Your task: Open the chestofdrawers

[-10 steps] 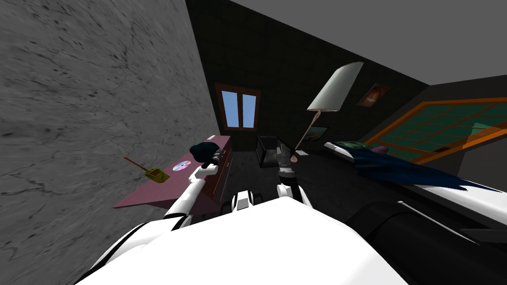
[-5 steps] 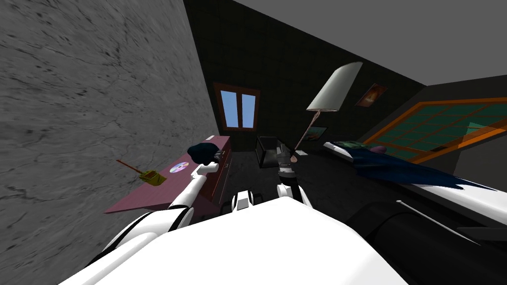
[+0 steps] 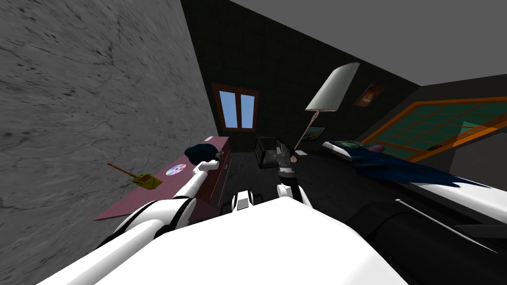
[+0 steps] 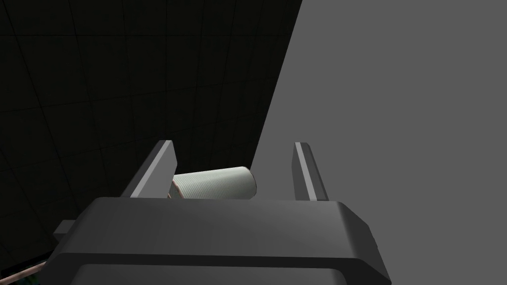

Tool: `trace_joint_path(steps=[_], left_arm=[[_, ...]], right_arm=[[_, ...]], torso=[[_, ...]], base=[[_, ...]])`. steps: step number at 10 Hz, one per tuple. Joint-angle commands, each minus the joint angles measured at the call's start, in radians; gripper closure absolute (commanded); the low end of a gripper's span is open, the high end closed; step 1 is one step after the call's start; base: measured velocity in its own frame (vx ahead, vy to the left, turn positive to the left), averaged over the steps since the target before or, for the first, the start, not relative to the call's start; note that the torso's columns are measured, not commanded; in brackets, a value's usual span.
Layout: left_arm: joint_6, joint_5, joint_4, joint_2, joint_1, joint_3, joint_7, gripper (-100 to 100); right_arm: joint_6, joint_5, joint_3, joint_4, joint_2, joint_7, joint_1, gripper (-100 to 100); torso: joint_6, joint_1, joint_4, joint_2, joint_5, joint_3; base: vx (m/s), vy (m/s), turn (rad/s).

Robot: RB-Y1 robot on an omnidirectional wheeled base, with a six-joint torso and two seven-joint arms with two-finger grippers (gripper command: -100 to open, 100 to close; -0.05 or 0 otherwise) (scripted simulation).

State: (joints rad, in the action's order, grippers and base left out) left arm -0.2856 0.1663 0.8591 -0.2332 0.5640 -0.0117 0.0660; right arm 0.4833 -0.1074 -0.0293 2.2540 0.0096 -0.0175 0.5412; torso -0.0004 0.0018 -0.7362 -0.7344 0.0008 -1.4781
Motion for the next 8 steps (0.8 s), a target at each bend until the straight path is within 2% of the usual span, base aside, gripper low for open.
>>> trace_joint_path(steps=[1,2,3,4,6,7,8], left_arm=[[-0.057,0.005,-0.064,-0.012,0.041,0.0,0.001,-100],[-0.057,0.005,-0.064,-0.012,0.041,0.0,0.001,-100],[-0.085,0.01,-0.097,-0.021,0.072,-0.001,0.002,-100],[-0.085,0.01,-0.11,-0.021,0.072,-0.001,0.002,-100],[-0.135,0.019,-0.177,-0.037,0.128,-0.003,0.003,-100],[-0.135,0.019,-0.192,-0.037,0.128,-0.003,0.003,-100],[-0.156,0.023,-0.224,-0.044,0.152,-0.003,0.003,-100]], right_arm=[[0.0,0.0,0.0,0.0,0.0,0.0,0.0,0],[0.0,0.0,0.0,0.0,0.0,0.0,0.0,0],[0.0,0.0,0.0,0.0,0.0,0.0,0.0,0],[0.0,0.0,0.0,0.0,0.0,0.0,0.0,0],[0.0,0.0,0.0,0.0,0.0,0.0,0.0,0],[0.0,0.0,0.0,0.0,0.0,0.0,0.0,0],[0.0,0.0,0.0,0.0,0.0,0.0,0.0,0]], torso=[[0.0,0.0,0.0,0.0,0.0,0.0],[0.0,0.0,0.0,-0.001,0.0,0.001],[-0.001,0.001,0.0,-0.002,0.0,0.001],[-0.001,0.001,-0.001,-0.002,0.0,0.001],[-0.001,0.0,-0.001,-0.001,0.0,0.001],[-0.001,0.0,-0.001,-0.001,0.0,0.0],[0.0,0.0,-0.001,-0.002,0.0,0.001]], base=[[0.036,-0.005,-0.015],[0.018,-0.004,-0.001],[0.02,-0.006,-0.014],[0.019,-0.006,-0.012],[0.029,-0.009,-0.022],[0.028,-0.005,-0.01],[0.024,-0.003,-0.02]])
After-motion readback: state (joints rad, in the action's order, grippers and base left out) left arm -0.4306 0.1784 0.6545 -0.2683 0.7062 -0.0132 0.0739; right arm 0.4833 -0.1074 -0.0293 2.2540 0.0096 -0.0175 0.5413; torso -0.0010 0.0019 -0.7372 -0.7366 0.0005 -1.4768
